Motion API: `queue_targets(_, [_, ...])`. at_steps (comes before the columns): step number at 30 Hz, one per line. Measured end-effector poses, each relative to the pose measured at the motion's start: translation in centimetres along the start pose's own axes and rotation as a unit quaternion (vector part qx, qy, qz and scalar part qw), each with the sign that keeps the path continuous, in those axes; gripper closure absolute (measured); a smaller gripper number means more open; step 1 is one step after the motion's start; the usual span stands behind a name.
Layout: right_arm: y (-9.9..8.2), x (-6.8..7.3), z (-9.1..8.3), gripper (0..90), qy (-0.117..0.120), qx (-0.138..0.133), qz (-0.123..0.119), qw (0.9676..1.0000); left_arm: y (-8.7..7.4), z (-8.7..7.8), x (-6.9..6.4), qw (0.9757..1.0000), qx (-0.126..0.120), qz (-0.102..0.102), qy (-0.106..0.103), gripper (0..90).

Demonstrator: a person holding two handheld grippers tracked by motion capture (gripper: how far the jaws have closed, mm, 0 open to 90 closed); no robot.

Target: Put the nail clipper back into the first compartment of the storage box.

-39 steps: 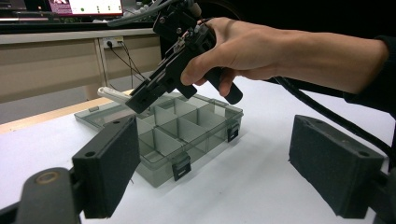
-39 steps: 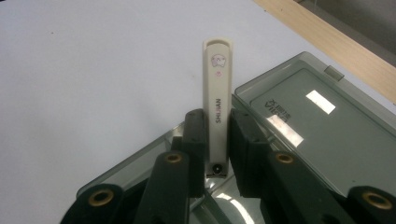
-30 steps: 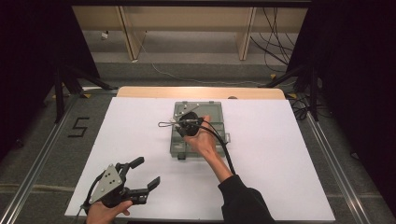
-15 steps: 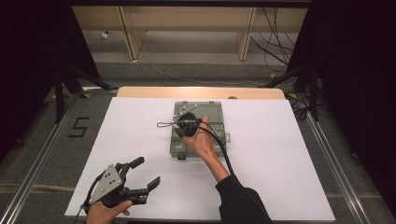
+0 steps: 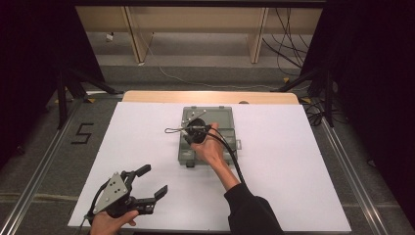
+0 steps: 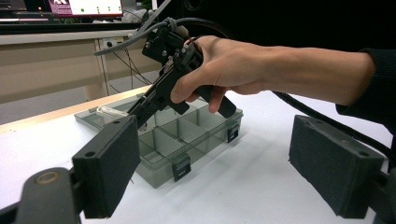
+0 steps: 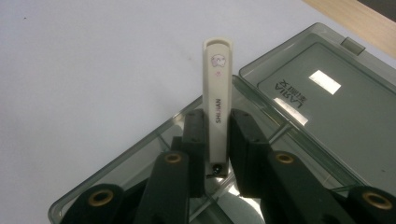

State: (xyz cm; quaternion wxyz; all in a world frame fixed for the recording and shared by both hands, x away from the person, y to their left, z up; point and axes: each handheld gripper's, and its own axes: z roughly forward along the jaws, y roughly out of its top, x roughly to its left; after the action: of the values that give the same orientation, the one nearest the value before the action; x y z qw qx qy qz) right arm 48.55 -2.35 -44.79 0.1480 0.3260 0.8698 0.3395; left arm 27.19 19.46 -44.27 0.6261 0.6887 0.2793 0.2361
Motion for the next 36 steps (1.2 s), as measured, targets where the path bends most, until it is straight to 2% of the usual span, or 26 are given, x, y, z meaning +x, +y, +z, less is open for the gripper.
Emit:
queue_targets(12, [-0.2, 0.0, 0.4, 76.9, -0.001, 0.016, 0.002, 0.9999, 0.0, 0.0, 0.0, 1.0, -0.001, 0.001, -0.001, 15.9])
queue_targets(14, [-0.2, 0.1, 0.5, 74.1, -0.003, 0.012, 0.001, 0.9999, 0.0, 0.0, 0.0, 1.0, -0.001, 0.0, -0.001, 15.9])
queue_targets(15, [-0.1, 0.0, 0.5, 71.9, -0.004, 0.015, -0.007, 0.9999, -0.1, 0.1, 0.0, 1.0, -0.008, 0.0, -0.005, 15.9])
queue_targets(17, [0.0, 0.0, 0.3, 71.7, -0.004, 0.016, -0.003, 0.9999, -0.1, 0.2, 0.0, 1.0, -0.007, -0.001, -0.005, 15.9])
queue_targets(19, [0.1, -0.1, 0.1, 68.0, -0.012, 0.005, -0.005, 0.9999, 0.0, 0.0, 0.0, 1.0, 0.001, -0.005, 0.0, 15.9])
queue_targets(22, [0.1, -0.3, -0.4, 65.2, -0.009, 0.013, -0.004, 0.9999, -0.1, 0.1, 0.0, 1.0, 0.001, -0.005, -0.001, 15.9])
queue_targets(24, [0.1, -0.5, -0.7, 58.0, -0.016, 0.003, -0.004, 0.9999, -0.1, 0.1, 0.0, 1.0, 0.002, -0.002, -0.001, 15.9])
queue_targets(26, [0.2, -0.6, -1.1, 55.0, -0.008, 0.008, -0.003, 0.9999, -0.1, 0.1, -0.1, 1.0, 0.001, -0.004, -0.001, 15.9])
queue_targets(28, [0.3, -0.7, -2.0, 48.5, -0.007, -0.003, -0.016, 0.9999, -0.1, 0.1, 0.0, 1.0, 0.001, -0.005, 0.0, 15.9])
queue_targets(29, [0.3, -0.7, -2.3, 46.6, -0.007, 0.0, -0.017, 0.9998, -0.1, 0.1, 0.0, 1.0, 0.0, -0.005, 0.0, 15.9])
queue_targets(31, [0.4, -0.7, -2.6, 45.6, -0.006, -0.003, -0.016, 0.9998, -0.1, 0.1, 0.0, 1.0, 0.0, -0.005, 0.001, 15.9])
queue_targets(33, [0.5, -0.6, -3.5, 42.5, -0.002, -0.022, -0.023, 0.9995, -0.1, 0.1, 0.0, 1.0, 0.001, -0.004, 0.001, 15.9])
queue_targets(34, [0.6, -0.6, -4.1, 41.9, 0.005, -0.019, -0.027, 0.9994, -0.1, 0.1, -0.1, 1.0, 0.002, -0.002, 0.0, 15.9])
queue_targets(36, [0.6, -0.5, -4.3, 41.1, 0.003, -0.023, -0.026, 0.9994, -0.1, 0.1, -0.1, 1.0, 0.002, -0.002, 0.0, 15.9])
